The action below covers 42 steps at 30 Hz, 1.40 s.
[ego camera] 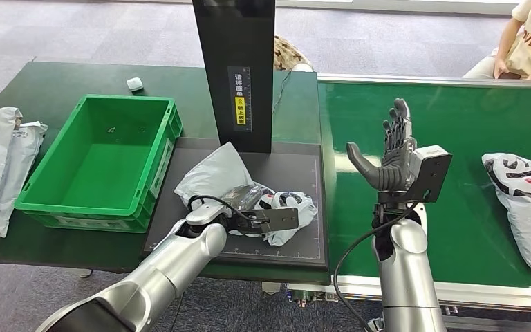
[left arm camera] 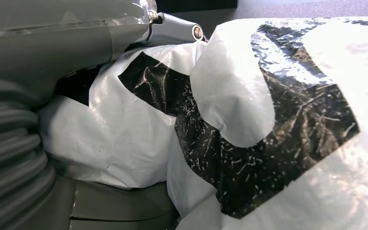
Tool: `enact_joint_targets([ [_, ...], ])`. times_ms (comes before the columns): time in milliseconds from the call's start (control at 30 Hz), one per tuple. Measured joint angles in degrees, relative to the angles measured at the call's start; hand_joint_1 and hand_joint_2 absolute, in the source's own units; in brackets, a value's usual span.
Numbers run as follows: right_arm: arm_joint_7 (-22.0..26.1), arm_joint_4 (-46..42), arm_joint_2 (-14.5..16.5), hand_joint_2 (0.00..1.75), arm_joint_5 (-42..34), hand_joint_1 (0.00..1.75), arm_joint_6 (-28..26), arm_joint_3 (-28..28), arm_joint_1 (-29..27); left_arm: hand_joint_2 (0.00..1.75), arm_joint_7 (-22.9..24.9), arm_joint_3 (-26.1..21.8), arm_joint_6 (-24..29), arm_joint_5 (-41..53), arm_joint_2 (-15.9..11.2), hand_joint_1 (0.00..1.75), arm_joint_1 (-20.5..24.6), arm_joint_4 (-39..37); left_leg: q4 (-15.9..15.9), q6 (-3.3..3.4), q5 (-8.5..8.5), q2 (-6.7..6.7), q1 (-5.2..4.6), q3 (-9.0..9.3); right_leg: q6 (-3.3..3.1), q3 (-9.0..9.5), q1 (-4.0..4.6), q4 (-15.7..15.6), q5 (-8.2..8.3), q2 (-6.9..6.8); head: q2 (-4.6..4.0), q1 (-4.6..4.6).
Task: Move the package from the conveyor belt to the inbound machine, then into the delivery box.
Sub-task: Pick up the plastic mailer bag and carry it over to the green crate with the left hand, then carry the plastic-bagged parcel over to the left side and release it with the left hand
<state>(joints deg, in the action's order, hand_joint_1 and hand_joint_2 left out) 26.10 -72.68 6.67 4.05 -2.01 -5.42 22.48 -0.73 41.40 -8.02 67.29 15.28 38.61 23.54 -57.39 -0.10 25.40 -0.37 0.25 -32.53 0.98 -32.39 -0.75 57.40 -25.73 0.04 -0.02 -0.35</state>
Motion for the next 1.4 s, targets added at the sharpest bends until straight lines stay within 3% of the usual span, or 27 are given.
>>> enact_joint_targets([
  [300,0.00,-0.62,-0.01,1.75,0.06,0.00,-0.01,0.23,-0.46,1.75,-1.18,-0.43,1.96,0.40,0.02,1.75,-0.23,0.00,0.00,0.00,0.00,0.00,0.00,-0.02,0.00,-0.02,0.00,0.00,0.00,0.00,0.00,0.01],
  [333,0.12,-1.20,-0.02,1.75,-0.01,0.00,-0.07,0.46,-0.91,1.75,-2.25,-0.66,4.29,1.06,0.01,1.75,-0.45,0.09,0.00,0.00,0.00,0.00,0.00,-0.04,0.00,-0.06,0.00,0.00,0.00,0.00,0.00,0.01],
  [467,0.96,-7.82,-0.52,1.75,-0.55,0.00,0.68,3.42,-5.73,1.75,-6.72,-2.71,24.69,8.29,-2.43,1.75,-3.94,7.68,-0.03,-0.03,-0.13,0.00,0.00,-0.75,0.00,-0.73,-0.01,0.03,0.05,0.00,0.00,0.01],
  [767,1.33,-12.15,-1.48,1.75,-0.76,0.00,1.07,6.87,-9.79,1.75,-7.36,-11.50,37.46,16.75,-10.74,1.75,-9.57,32.79,-0.02,-0.03,-0.10,0.02,0.01,-1.20,0.01,-1.22,0.00,0.04,0.00,0.05,0.00,-0.01],
  [933,1.58,-14.04,-2.07,1.75,-1.20,0.00,1.01,7.67,-11.84,1.75,-7.24,-18.29,39.72,19.22,-15.35,1.75,-10.37,46.58,-0.01,-0.03,-0.10,0.02,0.06,-1.22,0.01,-1.23,0.00,0.05,0.00,0.03,0.00,-0.01],
  [1033,1.94,-15.02,-2.10,1.75,-1.23,0.00,0.89,7.79,-13.24,1.75,-5.83,-21.15,40.74,20.86,-17.20,1.75,-10.45,50.27,-0.02,-0.03,-0.10,0.02,0.07,-1.22,0.02,-1.23,-0.01,0.05,0.00,0.03,0.00,-0.01],
  [1133,2.04,-15.68,-2.10,1.75,-1.14,0.00,0.79,7.92,-14.12,1.75,-2.87,-24.07,37.77,21.97,-18.62,1.75,-9.26,51.93,-0.02,-0.03,-0.11,0.02,0.07,-1.22,0.02,-1.23,-0.02,0.05,0.01,0.02,0.00,0.01],
  [1267,1.83,-16.14,-2.07,1.75,0.01,0.00,0.92,7.97,-14.49,1.75,3.09,-27.93,30.05,22.15,-20.00,1.75,-4.53,49.05,-0.03,-0.04,-0.14,0.02,0.06,-1.22,0.01,-1.22,-0.01,0.05,0.04,0.02,0.00,0.01],
  [1400,1.31,-16.03,-1.81,1.75,1.24,0.00,1.16,7.92,-14.13,1.75,6.88,-31.32,24.58,22.10,-21.08,1.75,2.97,37.93,-0.03,-0.07,-0.22,0.02,0.06,-1.21,-0.03,-1.22,0.01,0.07,0.11,0.02,0.00,-0.01],
])
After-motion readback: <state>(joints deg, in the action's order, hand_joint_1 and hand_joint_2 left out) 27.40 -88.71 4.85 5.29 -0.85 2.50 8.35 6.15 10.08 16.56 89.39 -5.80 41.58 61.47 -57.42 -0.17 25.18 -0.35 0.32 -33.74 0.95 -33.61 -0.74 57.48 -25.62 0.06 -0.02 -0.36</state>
